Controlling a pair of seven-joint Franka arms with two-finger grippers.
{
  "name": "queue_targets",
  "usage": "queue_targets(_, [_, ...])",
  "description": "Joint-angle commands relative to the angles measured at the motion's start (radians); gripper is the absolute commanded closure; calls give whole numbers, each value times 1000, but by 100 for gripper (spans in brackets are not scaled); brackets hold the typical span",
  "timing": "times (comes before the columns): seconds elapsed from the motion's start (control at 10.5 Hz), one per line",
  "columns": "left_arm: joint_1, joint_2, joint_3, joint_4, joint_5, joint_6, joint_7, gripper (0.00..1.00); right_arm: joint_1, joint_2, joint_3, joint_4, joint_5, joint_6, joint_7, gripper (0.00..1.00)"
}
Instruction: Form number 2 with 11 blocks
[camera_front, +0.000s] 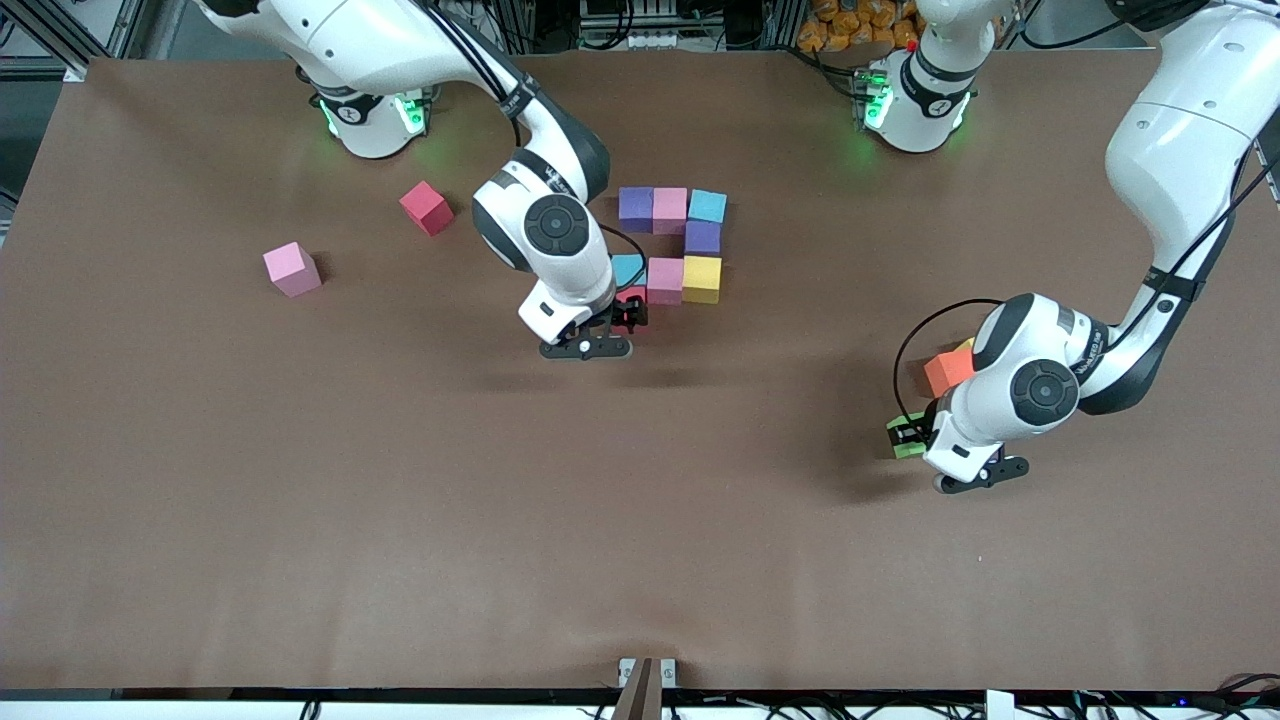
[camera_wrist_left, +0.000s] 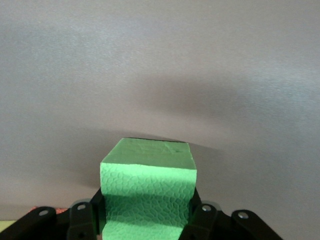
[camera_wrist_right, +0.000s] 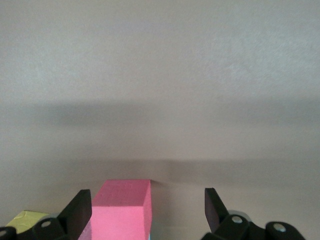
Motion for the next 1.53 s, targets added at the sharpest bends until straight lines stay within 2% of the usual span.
queue_targets(0.0, [-17, -25, -26, 2, -43, -8, -46, 47, -51, -37, 10, -18, -10, -37, -86, 0])
queue_targets(0.29, [-105, -25, -26, 27, -47, -8, -109, 47, -91, -46, 8, -20, -10, -57, -190, 0])
queue_targets(0.48, [-256, -16, -15, 77, -46, -10, -199, 47, -151, -49, 8, -23, -10, -72, -312, 0])
queue_targets(0.67, [-391, -6, 47, 145, -53, -10, -261, 46, -192, -42, 6, -27, -10, -69, -385, 0])
queue_targets(0.76, [-445, -5, 70, 166, -93, -10, -298, 47, -212, -40, 6, -27, -10, -69, -402, 0])
queue_targets(1.05, [-617, 1, 179, 266, -207, -23, -317, 47, -237, -35, 5, -29, -11, -69, -431, 0])
queue_targets(1.34, [-854, 6, 369, 338, -328, -49, -313, 48, -237, -35, 5, -29, -13, -69, -431, 0])
queue_targets(1.43, [-910, 14, 403, 357, -349, -57, -313, 49, -237, -34, 5, -29, -13, -65, -431, 0])
